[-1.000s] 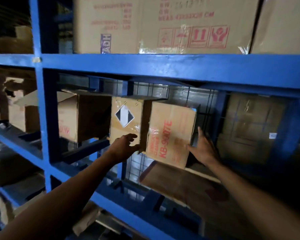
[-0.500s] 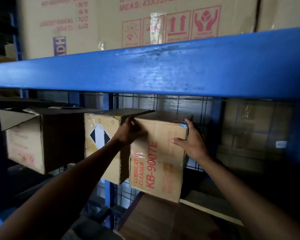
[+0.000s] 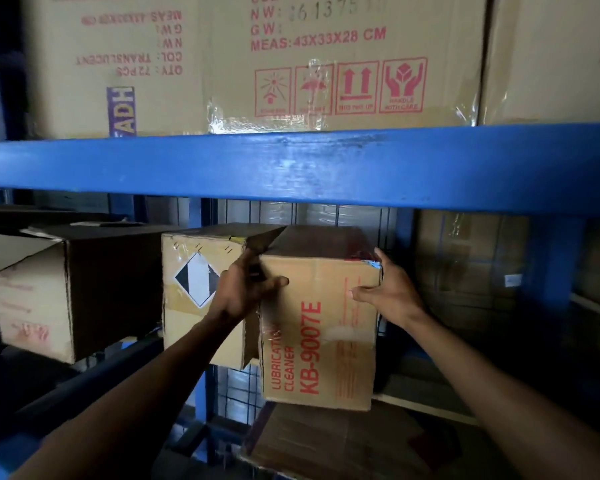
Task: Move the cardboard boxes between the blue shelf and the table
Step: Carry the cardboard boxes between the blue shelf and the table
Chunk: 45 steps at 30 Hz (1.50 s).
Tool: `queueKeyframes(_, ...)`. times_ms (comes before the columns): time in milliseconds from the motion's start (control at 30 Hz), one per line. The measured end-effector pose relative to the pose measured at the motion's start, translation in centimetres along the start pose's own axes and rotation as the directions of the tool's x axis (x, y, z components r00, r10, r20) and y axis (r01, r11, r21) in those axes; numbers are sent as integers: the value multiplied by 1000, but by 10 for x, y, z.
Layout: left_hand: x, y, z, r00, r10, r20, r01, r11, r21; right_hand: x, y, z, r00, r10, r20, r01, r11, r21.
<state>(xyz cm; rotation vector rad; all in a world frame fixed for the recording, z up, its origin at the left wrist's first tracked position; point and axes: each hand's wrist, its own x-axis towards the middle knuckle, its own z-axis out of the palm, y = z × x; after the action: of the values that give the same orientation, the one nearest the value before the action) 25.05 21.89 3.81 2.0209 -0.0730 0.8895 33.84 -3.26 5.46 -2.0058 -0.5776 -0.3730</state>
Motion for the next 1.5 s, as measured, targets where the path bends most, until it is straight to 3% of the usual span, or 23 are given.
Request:
queueKeyframes(300, -70, 35, -17, 1000, 13, -5, -13, 1000, 13, -94, -22, -29, 995, 11, -103, -5, 999, 54)
queueKeyframes(533, -84, 57, -9, 998, 23, 59, -34, 982, 184, -135, -32, -48, 982, 48, -182, -34, 996, 77)
queueKeyframes(933, -121, 119, 36, 981, -42, 187, 37, 999, 30, -180, -29, -101, 967, 142, -213, -101, 976, 192)
queueKeyframes(1267, -126, 137, 59, 970, -59, 236, 111, 971, -213, -187, -12, -115, 975, 217, -55, -171, 881, 442)
queueKeyframes(1500, -154, 132, 51, 972, -49, 231, 124, 938, -324, -215, -14, -109, 993, 117, -16, -98, 889, 447)
